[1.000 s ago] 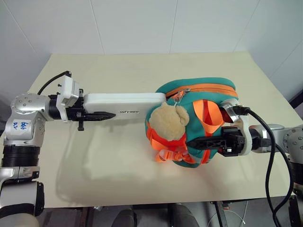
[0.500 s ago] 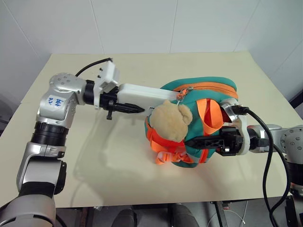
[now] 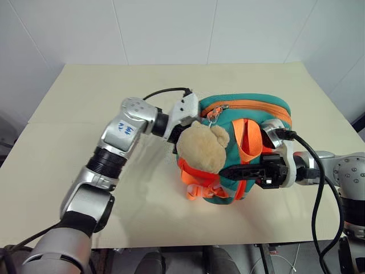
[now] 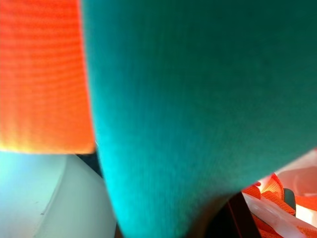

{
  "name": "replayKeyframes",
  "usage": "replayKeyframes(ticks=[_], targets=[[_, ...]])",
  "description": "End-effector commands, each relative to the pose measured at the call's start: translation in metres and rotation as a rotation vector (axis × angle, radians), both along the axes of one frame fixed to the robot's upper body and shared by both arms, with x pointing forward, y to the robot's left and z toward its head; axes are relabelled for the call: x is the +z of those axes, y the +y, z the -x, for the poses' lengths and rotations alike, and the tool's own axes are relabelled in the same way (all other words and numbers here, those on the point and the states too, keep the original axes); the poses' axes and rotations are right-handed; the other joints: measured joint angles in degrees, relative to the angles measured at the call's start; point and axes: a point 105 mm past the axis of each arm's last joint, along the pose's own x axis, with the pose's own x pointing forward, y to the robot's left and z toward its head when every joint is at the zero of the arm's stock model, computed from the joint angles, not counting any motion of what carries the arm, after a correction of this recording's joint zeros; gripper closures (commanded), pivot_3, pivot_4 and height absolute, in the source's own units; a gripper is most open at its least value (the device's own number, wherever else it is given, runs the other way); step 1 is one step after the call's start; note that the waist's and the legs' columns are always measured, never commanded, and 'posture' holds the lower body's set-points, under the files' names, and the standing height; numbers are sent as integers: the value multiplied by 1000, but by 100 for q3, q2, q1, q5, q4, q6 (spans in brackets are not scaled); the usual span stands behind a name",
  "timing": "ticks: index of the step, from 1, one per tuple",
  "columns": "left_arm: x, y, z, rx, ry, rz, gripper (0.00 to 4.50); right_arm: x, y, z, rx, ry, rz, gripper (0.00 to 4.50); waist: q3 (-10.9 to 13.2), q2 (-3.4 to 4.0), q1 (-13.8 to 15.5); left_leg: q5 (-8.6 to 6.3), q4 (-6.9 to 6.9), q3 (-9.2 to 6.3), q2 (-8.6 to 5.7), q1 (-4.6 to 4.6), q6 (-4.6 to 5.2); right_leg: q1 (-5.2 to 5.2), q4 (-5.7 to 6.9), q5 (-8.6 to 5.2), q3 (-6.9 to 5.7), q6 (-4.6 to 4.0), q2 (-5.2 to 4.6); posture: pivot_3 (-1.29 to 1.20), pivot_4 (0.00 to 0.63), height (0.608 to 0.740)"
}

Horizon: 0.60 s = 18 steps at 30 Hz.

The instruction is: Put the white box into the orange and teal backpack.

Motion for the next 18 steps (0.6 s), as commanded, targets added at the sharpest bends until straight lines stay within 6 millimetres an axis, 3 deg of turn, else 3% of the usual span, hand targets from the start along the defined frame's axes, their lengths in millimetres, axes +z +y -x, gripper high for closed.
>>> replayKeyframes(ticks=[1, 6, 10, 18], targets=[[19, -19, 17, -84, -17, 70, 3292, -1, 6, 5, 27, -11, -4, 3974, 0, 0, 2, 0, 0, 0, 0, 0, 0, 0, 0, 0, 0, 0, 0, 0, 150, 740], [22, -3, 17, -44, -3, 108, 1659, -1, 6, 5, 23, -11, -5, 3974, 0, 0, -3, 0, 0, -1, 0, 0, 0, 0, 0, 0, 0, 0, 0, 0, 150, 740], [33, 28, 27, -98, -9, 120, 630, -1, 6, 5, 20, -12, -5, 3974, 0, 0, -59, 0, -2, 3, 4, 0, -1, -9, 3, 0, 4, 0, 3, 0, 150, 740], [38, 102, 27, -24, -16, 7, 630, -1, 6, 3, 21, -15, -5, 3974, 0, 1, -51, 1, -2, 5, 6, 1, -2, -9, 5, -2, 4, -3, 5, 0, 150, 740]])
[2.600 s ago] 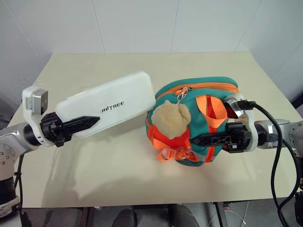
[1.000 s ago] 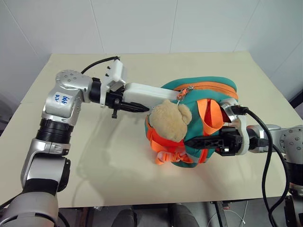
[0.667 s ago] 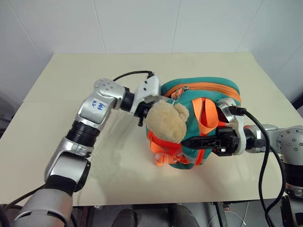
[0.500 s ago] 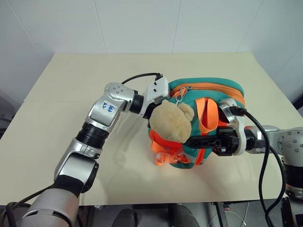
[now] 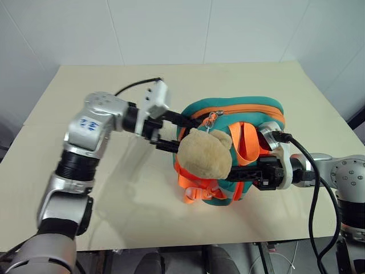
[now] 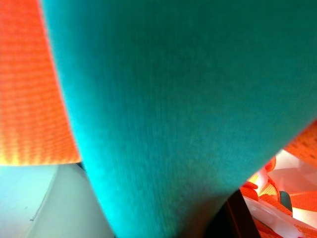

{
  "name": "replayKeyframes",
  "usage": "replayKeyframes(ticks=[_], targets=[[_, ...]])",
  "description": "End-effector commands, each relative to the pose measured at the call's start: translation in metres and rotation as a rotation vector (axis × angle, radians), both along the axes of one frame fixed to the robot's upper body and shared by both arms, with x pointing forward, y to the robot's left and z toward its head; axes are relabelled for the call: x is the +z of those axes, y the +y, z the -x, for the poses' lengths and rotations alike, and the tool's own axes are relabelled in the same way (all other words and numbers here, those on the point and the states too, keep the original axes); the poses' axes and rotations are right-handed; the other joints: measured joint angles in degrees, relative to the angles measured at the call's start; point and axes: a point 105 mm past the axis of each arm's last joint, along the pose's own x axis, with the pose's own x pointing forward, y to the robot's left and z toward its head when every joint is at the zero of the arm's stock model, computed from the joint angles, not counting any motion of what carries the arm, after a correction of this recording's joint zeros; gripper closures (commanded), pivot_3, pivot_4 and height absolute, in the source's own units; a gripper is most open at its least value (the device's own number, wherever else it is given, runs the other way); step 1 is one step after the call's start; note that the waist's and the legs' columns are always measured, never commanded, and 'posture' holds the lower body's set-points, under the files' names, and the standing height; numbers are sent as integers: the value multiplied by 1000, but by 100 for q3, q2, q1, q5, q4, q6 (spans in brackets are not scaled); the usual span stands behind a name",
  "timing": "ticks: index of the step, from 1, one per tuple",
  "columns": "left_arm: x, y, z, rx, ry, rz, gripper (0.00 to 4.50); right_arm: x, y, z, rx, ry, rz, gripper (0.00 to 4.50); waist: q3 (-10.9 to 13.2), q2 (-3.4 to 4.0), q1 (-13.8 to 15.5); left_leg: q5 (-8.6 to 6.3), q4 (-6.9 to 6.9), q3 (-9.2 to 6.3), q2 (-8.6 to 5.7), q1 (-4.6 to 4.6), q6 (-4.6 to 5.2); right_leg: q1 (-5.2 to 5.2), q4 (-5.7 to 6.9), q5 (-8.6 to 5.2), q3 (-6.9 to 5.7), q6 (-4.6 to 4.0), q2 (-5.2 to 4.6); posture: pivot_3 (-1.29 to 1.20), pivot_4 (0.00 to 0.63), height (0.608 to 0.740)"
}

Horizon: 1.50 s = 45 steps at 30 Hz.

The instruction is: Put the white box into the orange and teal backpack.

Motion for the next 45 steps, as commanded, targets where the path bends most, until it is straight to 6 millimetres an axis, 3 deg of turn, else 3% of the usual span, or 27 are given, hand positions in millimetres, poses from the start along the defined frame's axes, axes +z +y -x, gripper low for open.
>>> replayKeyframes(ticks=[1, 3, 6, 10, 18, 25, 33, 42, 45], targets=[[8, 22, 5, -1, -31, -6, 630, 2, 2, 3, 23, -11, -8, 3974, 0, 0, 16, 0, 0, 0, 0, 0, 0, 0, 0, 0, 0, 0, 0, 0, 150, 740], [10, 39, 16, -6, 14, -28, 630, 2, 1, 3, 22, -11, -6, 3974, 0, 0, 19, 0, 0, -1, 0, 0, 0, 0, 0, 0, -1, 0, 0, 0, 150, 740], [19, 45, 25, -2, 27, 1, 630, 2, 0, 3, 20, -10, -6, 3974, 0, -1, 16, -2, -1, -1, 1, -2, 3, -1, -1, 0, -1, 0, 1, 0, 150, 740], [36, 30, 46, -89, 6, 101, 630, -1, 0, 1, 19, -5, -3, 3974, 0, -1, 24, -3, 1, -2, 1, -2, 5, 1, 0, 0, -1, 0, -1, 0, 150, 740], [38, 2, 64, -130, 25, 136, 630, 0, 5, -2, 40, -9, -7, 3974, 0, -1, -13, -3, 6, -1, 2, 5, 5, 2, 16, 0, 3, 0, 3, 0, 150, 740], [41, -24, 67, -168, 5, 170, 630, -2, 9, -2, 55, -5, -19, 3974, 0, -2, 14, -2, 9, 0, 1, 7, 4, 5, 15, 0, 4, 0, 3, 0, 150, 740], [27, -46, 71, -217, 39, 147, 630, -2, 11, -3, 55, -6, -24, 3974, 0, -2, 13, -2, 7, 2, 1, 11, 4, 7, 14, 0, 8, 0, 3, 0, 150, 740], [17, -57, 69, -206, 44, 85, 630, -2, 11, -3, 48, -10, -29, 3974, 0, -2, 15, -2, 9, 2, 0, 14, 3, 12, 15, 0, 9, 0, 3, 0, 150, 740], [13, -60, 64, -183, 26, 62, 1209, -2, 11, -4, 43, -14, -31, 3974, 0, -1, 11, -2, 9, 2, 0, 18, 3, 14, 14, 0, 9, 0, 3, 0, 150, 740]])
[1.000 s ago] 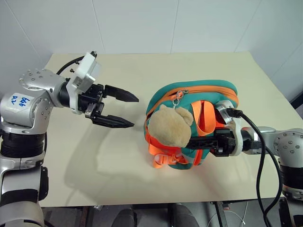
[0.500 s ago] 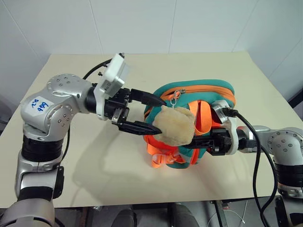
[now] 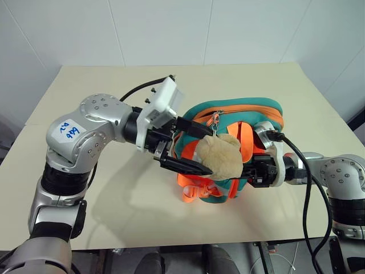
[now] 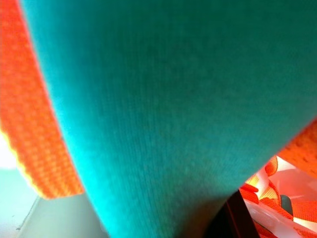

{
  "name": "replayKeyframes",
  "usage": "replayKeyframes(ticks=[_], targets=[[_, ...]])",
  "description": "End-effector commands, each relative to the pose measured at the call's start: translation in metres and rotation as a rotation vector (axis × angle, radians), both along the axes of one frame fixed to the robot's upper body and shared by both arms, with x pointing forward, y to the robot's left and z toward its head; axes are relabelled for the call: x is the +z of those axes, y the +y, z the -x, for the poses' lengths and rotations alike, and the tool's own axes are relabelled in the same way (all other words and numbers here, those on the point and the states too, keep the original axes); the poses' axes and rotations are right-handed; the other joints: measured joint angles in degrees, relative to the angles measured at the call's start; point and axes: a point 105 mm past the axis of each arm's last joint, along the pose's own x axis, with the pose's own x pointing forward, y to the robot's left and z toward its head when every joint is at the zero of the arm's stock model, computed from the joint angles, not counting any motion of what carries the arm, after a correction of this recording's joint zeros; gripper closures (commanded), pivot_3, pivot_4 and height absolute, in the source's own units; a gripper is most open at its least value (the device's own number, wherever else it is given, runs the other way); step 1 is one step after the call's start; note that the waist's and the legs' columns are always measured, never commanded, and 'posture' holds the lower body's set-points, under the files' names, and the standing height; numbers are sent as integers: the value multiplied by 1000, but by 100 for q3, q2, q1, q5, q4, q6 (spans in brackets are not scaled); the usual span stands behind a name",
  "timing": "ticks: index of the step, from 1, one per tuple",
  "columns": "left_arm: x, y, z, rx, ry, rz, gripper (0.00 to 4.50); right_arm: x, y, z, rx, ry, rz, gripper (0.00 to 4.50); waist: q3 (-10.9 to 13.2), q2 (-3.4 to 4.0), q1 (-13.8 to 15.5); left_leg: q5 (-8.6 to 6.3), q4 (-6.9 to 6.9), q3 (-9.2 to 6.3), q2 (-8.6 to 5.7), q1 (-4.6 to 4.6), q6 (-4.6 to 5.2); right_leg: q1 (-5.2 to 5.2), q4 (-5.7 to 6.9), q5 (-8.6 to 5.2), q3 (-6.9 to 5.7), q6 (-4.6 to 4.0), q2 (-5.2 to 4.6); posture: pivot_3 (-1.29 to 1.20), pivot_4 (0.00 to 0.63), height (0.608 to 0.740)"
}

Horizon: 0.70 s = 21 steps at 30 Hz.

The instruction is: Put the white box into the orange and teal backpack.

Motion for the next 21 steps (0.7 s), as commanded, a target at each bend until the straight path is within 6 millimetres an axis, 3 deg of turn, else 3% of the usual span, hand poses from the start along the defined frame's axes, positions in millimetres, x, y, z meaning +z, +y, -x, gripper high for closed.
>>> replayKeyframes(ticks=[1, 5, 11, 17, 21], targets=[[-5, -4, -5, 40, -39, -37, 1496, 4, 5, 5, 33, -18, -16, 3974, 0, 0, -1, 0, 0, 0, 0, 1, 0, 0, 0, 0, 0, 0, 0, 0, 150, 740], [-6, -2, -8, 60, -50, -47, 2702, 4, 5, 5, 28, -20, -14, 3974, 0, 0, -2, 0, 0, 0, 0, 2, 0, 0, 0, 0, 1, 0, 1, 0, 150, 740], [12, 19, -11, 66, -48, -7, 3877, 4, 5, 4, 22, -22, -10, 3974, 0, 0, -11, 0, -1, 0, 0, 2, 0, 0, 0, 0, 1, 0, 1, 0, 150, 740], [30, 63, -21, 138, -17, -29, 4041, 4, 3, 3, 14, -22, -7, 3974, 0, 0, -49, 0, -4, 0, 1, 2, 0, -1, 0, -1, 1, -1, 4, 0, 150, 740], [30, 88, -29, 206, 37, -44, 4041, 4, 3, 2, 10, -22, -6, 3974, 0, 0, -83, 0, -6, 0, 1, 1, 0, -1, -4, -1, 1, -1, 2, 0, 150, 740]])
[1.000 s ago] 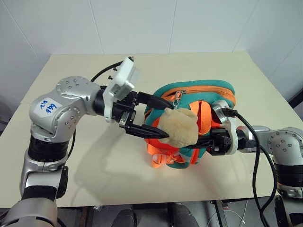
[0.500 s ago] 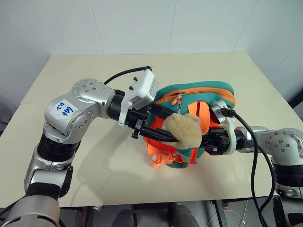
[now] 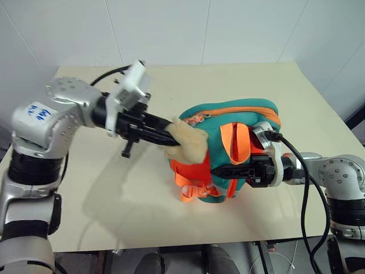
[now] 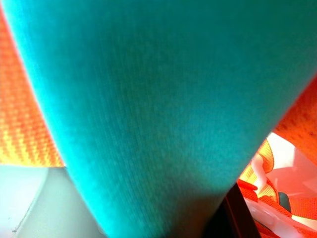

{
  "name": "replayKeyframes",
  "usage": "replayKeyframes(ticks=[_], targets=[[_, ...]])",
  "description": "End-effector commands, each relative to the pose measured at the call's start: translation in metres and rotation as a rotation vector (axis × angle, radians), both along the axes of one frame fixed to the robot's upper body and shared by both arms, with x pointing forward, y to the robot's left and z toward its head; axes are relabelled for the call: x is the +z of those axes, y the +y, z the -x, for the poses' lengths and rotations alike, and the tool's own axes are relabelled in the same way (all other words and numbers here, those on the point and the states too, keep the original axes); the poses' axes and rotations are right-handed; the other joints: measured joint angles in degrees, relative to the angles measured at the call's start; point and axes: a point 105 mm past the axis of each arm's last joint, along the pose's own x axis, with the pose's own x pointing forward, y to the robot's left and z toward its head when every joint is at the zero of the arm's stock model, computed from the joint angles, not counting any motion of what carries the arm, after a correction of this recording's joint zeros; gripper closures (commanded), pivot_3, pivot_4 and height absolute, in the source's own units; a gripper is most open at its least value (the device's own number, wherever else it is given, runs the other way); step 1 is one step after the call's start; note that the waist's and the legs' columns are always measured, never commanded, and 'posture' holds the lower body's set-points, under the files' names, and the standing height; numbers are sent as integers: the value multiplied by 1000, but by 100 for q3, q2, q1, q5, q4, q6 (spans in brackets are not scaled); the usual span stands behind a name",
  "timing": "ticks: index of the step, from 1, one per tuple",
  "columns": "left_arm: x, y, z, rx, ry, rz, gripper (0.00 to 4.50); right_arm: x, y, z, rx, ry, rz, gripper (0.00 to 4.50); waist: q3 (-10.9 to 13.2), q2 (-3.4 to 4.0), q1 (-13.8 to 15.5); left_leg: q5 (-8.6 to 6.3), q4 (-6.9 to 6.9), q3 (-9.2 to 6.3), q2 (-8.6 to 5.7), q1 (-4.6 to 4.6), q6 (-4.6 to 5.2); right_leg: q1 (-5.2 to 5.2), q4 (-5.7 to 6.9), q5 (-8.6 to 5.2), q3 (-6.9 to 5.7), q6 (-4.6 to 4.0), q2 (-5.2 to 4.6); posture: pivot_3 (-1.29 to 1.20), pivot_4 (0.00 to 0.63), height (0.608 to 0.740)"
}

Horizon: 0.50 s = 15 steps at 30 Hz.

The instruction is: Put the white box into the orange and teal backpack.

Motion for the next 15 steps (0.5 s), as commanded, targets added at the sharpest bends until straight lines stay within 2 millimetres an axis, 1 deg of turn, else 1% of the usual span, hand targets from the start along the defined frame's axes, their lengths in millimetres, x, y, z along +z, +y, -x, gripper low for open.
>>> replayKeyframes(ticks=[1, 4, 8, 10, 12, 15], targets=[[7, 24, -6, 70, 6, 17, 4041, 4, 1, 2, 12, -17, -8, 3974, 0, 0, -14, 0, -1, 0, 0, 0, 0, 0, -1, 0, 0, 0, -1, 0, 150, 740], [-4, 40, -18, 137, 65, 16, 4041, 4, 1, 2, 10, -18, -9, 3974, 0, 0, -49, 0, -1, 0, 0, 0, 1, 0, -1, 0, 0, 0, -1, 0, 150, 740], [-45, 63, -36, 236, 152, -83, 4041, 4, 1, 4, 8, -18, -10, 3974, 0, 0, -66, 0, -1, 1, 0, 2, 1, 0, 5, 0, 0, 0, 0, 0, 150, 740], [-57, 69, -44, 268, 181, -91, 4041, 4, 0, 4, 5, -18, -9, 3974, 0, 0, -59, 0, -1, 1, 1, 3, 0, -1, 6, 0, 0, -1, 1, 0, 150, 740], [-74, 74, -53, 301, 201, -115, 4041, 4, -1, 5, 0, -18, -8, 3974, 0, -1, -47, 0, -1, 0, 1, 1, 0, -1, 6, -1, -1, -1, 0, 0, 150, 740], [-95, 74, -62, 316, 236, -140, 4041, 4, -1, 6, -6, -18, -7, 3974, -1, -2, -42, 0, 1, 1, -1, 1, 0, 0, 5, 0, -1, -1, -3, 0, 150, 740]])
